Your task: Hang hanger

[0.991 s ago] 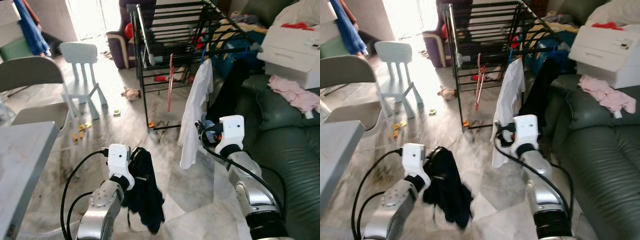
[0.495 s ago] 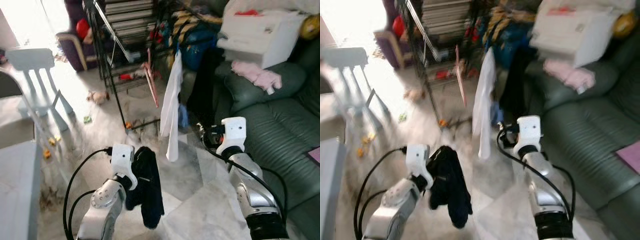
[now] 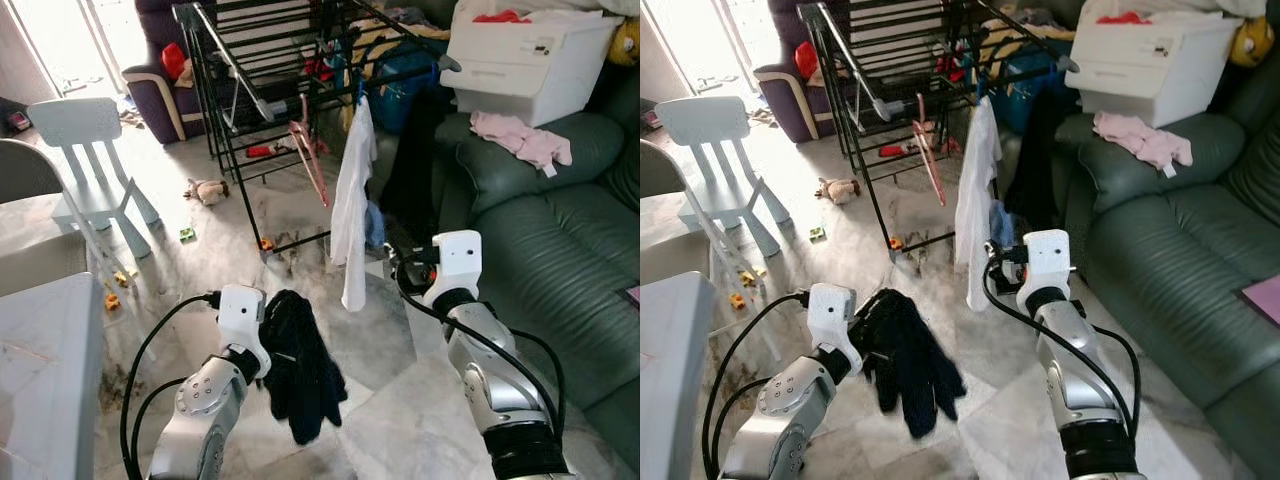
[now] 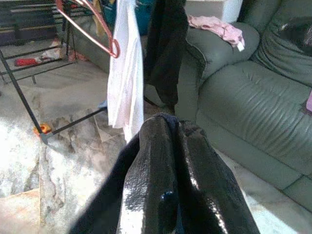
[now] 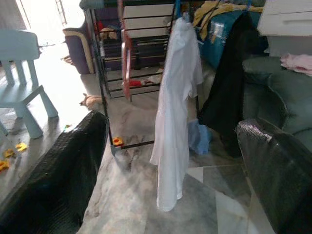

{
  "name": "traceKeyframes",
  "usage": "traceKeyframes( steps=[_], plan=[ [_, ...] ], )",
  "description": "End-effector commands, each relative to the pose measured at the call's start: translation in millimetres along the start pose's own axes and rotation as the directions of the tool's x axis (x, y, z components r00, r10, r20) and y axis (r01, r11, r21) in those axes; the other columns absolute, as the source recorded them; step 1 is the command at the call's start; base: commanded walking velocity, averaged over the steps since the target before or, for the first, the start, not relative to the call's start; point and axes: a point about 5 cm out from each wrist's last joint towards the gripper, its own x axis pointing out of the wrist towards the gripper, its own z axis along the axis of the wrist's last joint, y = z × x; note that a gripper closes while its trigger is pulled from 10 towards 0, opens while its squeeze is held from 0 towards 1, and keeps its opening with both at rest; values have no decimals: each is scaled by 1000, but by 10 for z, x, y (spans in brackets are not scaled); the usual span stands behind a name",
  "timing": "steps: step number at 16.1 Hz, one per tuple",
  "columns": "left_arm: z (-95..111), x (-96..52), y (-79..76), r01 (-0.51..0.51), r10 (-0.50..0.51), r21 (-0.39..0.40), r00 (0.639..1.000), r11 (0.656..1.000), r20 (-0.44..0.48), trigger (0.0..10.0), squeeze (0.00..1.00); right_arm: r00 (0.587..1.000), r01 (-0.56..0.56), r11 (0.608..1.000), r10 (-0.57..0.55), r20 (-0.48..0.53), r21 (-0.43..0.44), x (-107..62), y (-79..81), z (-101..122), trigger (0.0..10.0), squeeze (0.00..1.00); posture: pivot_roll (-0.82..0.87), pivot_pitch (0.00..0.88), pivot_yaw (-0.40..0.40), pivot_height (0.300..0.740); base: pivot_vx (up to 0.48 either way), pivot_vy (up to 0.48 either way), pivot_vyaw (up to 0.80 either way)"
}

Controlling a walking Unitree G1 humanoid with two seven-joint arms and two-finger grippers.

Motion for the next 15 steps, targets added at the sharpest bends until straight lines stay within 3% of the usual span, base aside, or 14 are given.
traceKeyframes(
  steps=[1, 12, 15],
  plan=[
    [123, 10, -19, 25, -27, 26, 998, 999, 55, 10000, 0, 1000, -3, 1000, 3, 12, 4, 6, 10, 29, 10000, 0, -85, 0, 45, 740, 345, 0, -450],
    [114, 32, -41, 41, -43, 43, 998, 998, 46, 10000, 0, 1000, -7, 1000, 7, 7, 2, -2, 18, 8, 10000, 0, -86, 0, 51, 740, 416, 0, 0],
    [109, 34, -37, 39, -41, 41, 998, 998, 42, 10000, 0, 1000, -14, 1000, 14, 1, 4, -6, 34, -9, 10000, 0, -87, 0, 51, 740, 384, 281, 0]
  ],
)
